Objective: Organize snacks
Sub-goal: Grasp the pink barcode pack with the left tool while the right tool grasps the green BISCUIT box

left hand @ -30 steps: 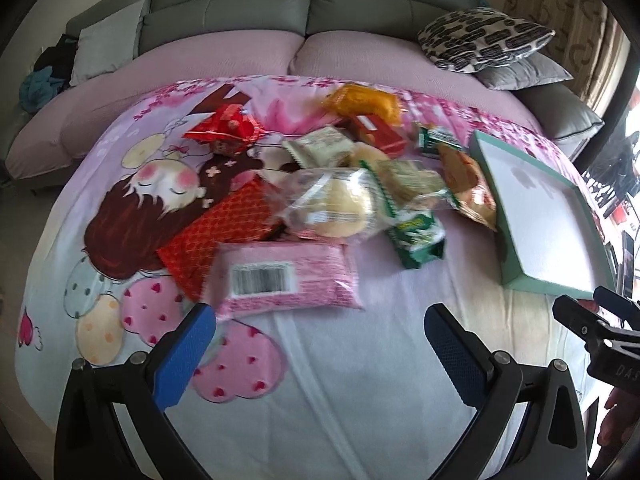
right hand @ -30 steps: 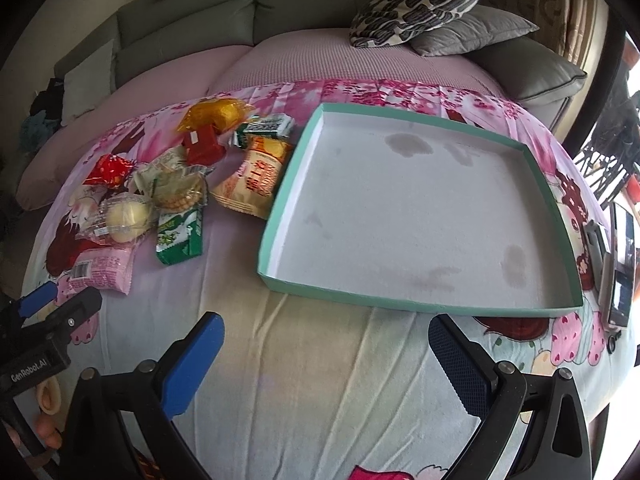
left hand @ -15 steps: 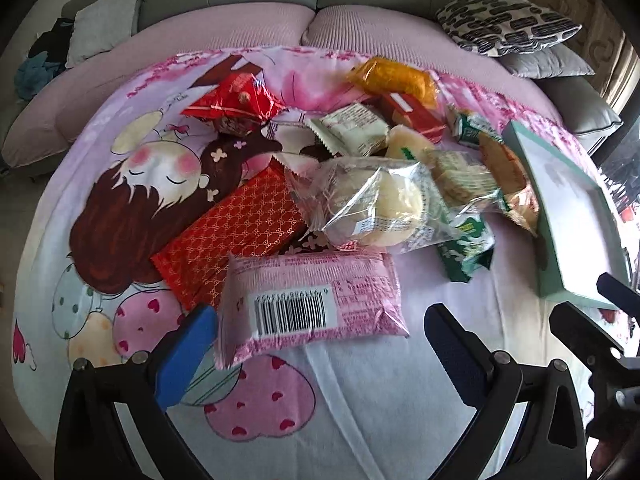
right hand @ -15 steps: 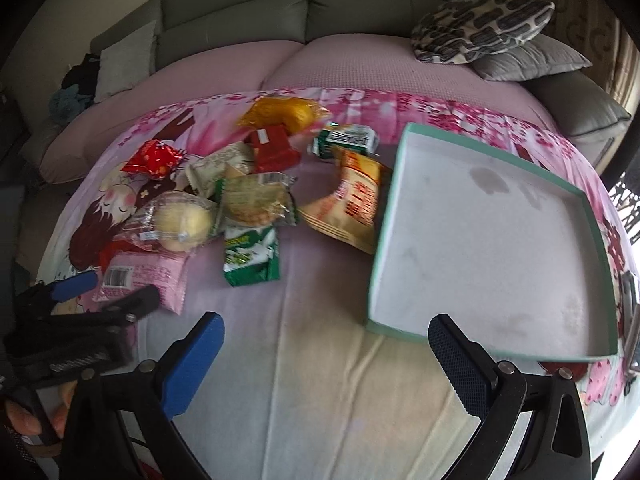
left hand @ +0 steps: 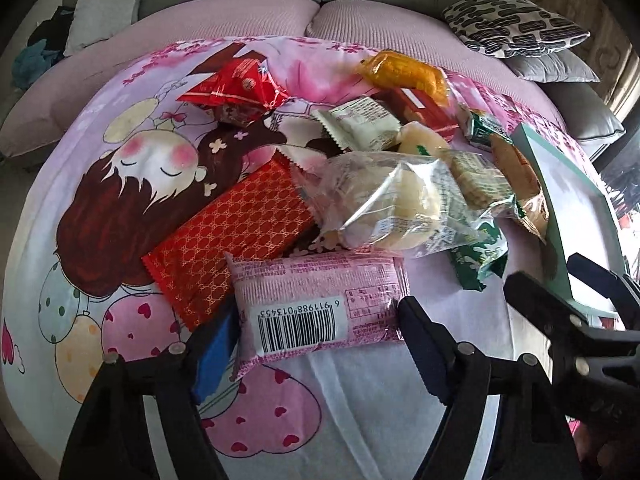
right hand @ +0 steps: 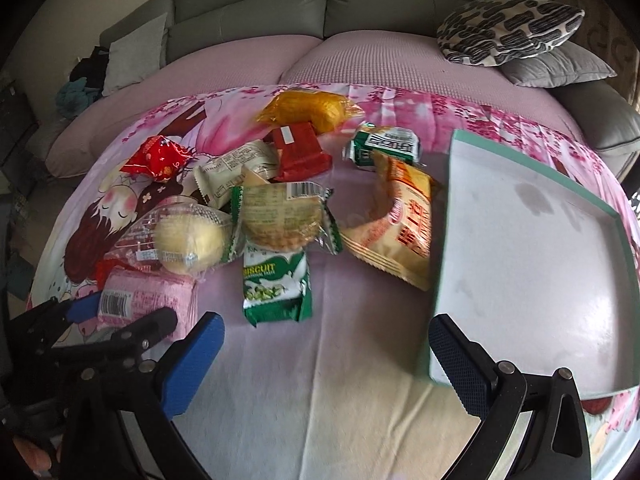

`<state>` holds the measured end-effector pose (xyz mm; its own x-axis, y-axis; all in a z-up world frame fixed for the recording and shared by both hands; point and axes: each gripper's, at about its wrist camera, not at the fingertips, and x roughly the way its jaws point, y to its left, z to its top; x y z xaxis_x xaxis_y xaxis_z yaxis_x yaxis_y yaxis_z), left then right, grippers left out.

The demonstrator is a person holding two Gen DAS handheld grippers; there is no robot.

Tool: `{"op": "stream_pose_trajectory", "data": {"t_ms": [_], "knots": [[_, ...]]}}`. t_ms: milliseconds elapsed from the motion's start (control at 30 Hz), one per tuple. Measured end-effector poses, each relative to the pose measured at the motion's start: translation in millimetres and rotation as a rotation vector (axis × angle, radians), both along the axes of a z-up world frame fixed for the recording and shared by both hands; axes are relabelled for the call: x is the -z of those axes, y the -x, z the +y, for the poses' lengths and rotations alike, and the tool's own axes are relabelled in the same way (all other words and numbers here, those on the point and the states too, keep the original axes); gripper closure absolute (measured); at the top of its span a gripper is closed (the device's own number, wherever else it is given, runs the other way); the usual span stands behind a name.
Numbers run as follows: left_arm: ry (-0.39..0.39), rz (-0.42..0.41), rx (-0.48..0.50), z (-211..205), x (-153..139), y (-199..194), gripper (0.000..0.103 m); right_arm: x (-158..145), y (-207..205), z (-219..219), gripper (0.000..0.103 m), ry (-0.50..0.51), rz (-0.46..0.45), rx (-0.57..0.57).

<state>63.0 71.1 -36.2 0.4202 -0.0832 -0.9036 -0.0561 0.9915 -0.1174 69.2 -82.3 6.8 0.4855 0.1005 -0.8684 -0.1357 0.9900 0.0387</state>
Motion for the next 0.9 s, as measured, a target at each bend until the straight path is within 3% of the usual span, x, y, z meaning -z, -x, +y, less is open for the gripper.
{"op": "stream_pose_trajectory", "data": {"t_ms": [167,300,500,733,900], "knots": [[0.024,0.014,-0.001,8.0,3.1,-3.3,0.023,4.6,-9.6,0.6,0.001,-0.022,0.003,-0.011],[0.056,0.018,0.0,17.5,6.1,-4.1,0.023,9.5,-17.5,4.2,0.012,-0.042,0.011,-0.037],[0.07,0.022,0.007,21.6,5.3,-2.9,0.023,19.3,-23.5,15.7,0.019,-0.062,0.026,-0.088],[0.07,0.024,0.009,23.4,5.7,-4.6,0.023,29.3,-28.7,24.9,0.034,-0.042,0.034,-0.099],[0.058,0.025,0.012,19.7,4.2,-3.5,0.023,31.0,-32.7,26.5,0.039,-0.044,0.031,-0.094]]}}
